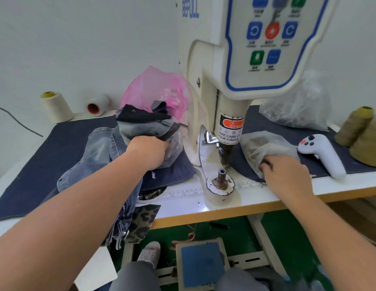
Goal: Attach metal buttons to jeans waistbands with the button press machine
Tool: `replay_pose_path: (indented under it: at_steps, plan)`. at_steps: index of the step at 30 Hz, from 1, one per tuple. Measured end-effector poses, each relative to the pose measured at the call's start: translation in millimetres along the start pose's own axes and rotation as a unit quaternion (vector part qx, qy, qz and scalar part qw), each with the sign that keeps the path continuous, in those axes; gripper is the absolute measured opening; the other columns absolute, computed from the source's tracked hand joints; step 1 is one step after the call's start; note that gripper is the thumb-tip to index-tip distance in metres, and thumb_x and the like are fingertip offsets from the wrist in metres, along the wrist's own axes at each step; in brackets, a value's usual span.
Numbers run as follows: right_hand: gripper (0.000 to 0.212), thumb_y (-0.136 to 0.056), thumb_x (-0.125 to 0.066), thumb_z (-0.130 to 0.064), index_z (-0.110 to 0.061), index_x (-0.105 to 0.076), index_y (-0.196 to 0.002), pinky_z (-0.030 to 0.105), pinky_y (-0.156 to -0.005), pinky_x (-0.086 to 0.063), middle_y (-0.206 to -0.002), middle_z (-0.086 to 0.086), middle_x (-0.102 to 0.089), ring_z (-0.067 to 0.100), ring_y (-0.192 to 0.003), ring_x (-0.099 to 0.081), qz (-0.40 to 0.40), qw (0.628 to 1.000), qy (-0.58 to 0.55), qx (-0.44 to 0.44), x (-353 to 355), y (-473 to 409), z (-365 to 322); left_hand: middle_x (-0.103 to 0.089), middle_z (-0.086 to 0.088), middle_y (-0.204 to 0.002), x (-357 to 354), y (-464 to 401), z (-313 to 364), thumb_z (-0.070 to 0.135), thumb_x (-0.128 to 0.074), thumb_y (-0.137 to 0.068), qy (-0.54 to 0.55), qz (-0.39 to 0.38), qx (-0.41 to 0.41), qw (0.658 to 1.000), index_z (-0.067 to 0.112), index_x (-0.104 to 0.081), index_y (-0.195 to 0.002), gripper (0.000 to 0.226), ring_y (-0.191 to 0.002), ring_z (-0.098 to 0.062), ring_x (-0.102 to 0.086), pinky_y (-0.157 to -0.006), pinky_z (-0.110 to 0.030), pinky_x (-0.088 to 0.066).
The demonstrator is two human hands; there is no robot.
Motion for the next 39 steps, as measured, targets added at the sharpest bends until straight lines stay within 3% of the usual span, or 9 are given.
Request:
replay_pose_path:
  at_steps: [6, 12, 16, 20, 24, 29, 32, 36, 39]
  plan:
    - [0.017, -0.095, -0.052, -0.023, -0.021, -0.060, -0.080, 0.034, -0.072, -0.029, -0.084, -0.002, -0.058, 0.019, -0.077, -0.044, 0.058, 0.998, -0.010, -0.025, 3, 5, -2, -0.067, -0.002, -0.112, 1, -2, 2, 0.021, -0.039, -0.102, 0.026, 0.017, 0.011, 0.999, 0.026, -0.061, -0.121, 0.029, -0.101, -0.026, -0.063, -0.069, -0.037, -0.042]
    - [0.024, -0.091, -0.050, -0.016, -0.016, -0.050, -0.067, 0.036, -0.069, -0.031, -0.070, 0.000, -0.049, 0.022, -0.070, -0.045, 0.077, 0.996, -0.031, -0.037, 6, 11, -2, -0.058, 0.002, -0.079, -6, -7, -15, 0.028, -0.041, -0.100, 0.208, -0.030, 0.049, 0.977, 0.024, -0.052, -0.070, 0.032, -0.086, -0.024, -0.056, -0.074, -0.034, -0.041]
    - [0.030, -0.091, -0.047, -0.014, -0.013, -0.046, -0.061, 0.036, -0.067, -0.030, -0.064, 0.002, -0.046, 0.022, -0.063, -0.042, 0.098, 0.993, -0.054, -0.050, 9, 13, -3, -0.068, -0.006, -0.090, -11, -12, -19, 0.017, -0.049, -0.096, 0.206, -0.062, 0.105, 0.971, 0.011, -0.069, -0.088, 0.022, -0.095, -0.028, -0.062, -0.091, -0.041, -0.050]
    - [0.029, -0.093, -0.048, -0.011, -0.008, -0.048, -0.064, 0.037, -0.064, -0.033, -0.063, 0.006, -0.047, 0.026, -0.062, -0.045, 0.120, 0.988, -0.080, -0.061, 10, 17, 2, -0.056, 0.000, -0.077, -7, -12, -14, 0.022, -0.049, -0.093, 0.187, -0.035, 0.128, 0.973, 0.018, -0.056, -0.084, 0.012, -0.087, -0.025, -0.061, -0.076, -0.036, -0.050]
    - [0.016, -0.091, -0.049, -0.011, -0.005, -0.056, -0.078, 0.037, -0.069, -0.035, -0.083, 0.007, -0.047, 0.027, -0.071, -0.045, 0.100, 0.991, -0.058, -0.066, 7, 14, 1, -0.063, 0.000, -0.083, -2, -9, -12, 0.035, -0.051, -0.092, 0.199, -0.048, 0.110, 0.973, 0.016, -0.061, -0.089, 0.021, -0.085, -0.023, -0.062, -0.079, -0.037, -0.053]
    - [0.019, -0.091, -0.054, -0.020, -0.009, -0.063, -0.078, 0.036, -0.071, -0.033, -0.085, 0.003, -0.042, 0.024, -0.072, -0.042, 0.099, 0.992, -0.030, -0.073, 5, 12, 3, -0.057, -0.001, -0.073, 6, -3, -8, 0.019, -0.052, -0.086, 0.185, -0.035, 0.112, 0.976, 0.016, -0.052, -0.071, 0.015, -0.065, -0.018, -0.053, -0.054, -0.029, -0.038]
    - [0.021, -0.091, -0.057, -0.030, -0.012, -0.066, -0.084, 0.038, -0.075, -0.036, -0.090, 0.001, -0.043, 0.023, -0.077, -0.042, 0.087, 0.993, -0.027, -0.079, 5, 10, 3, -0.054, 0.000, -0.072, 8, -3, -7, 0.023, -0.049, -0.090, 0.202, -0.018, 0.118, 0.972, 0.018, -0.047, -0.069, 0.022, -0.063, -0.016, -0.049, -0.056, -0.030, -0.038]
    - [0.024, -0.091, -0.057, -0.034, -0.013, -0.066, -0.085, 0.037, -0.074, -0.034, -0.091, 0.001, -0.044, 0.023, -0.077, -0.043, 0.089, 0.993, -0.018, -0.073, 5, 9, 3, -0.058, -0.001, -0.076, 11, -1, -10, 0.029, -0.047, -0.094, 0.238, -0.002, 0.111, 0.965, 0.013, -0.061, -0.086, 0.022, -0.075, -0.023, -0.058, -0.069, -0.035, -0.048]
    - [0.023, -0.091, -0.056, -0.034, -0.014, -0.065, -0.083, 0.036, -0.073, -0.034, -0.090, 0.001, -0.045, 0.023, -0.077, -0.044, 0.093, 0.993, -0.017, -0.071, 5, 10, 3, -0.059, -0.001, -0.076, 15, 2, -13, 0.029, -0.049, -0.095, 0.272, 0.036, 0.120, 0.954, 0.013, -0.064, -0.089, 0.023, -0.076, -0.022, -0.058, -0.067, -0.034, -0.045]
Point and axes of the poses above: each hand's wrist, its own y-axis away from the middle knuckle, its own x-axis out of the back of the hand, z = x × y, the point moved 6 cm from there along -y, towards the middle knuckle
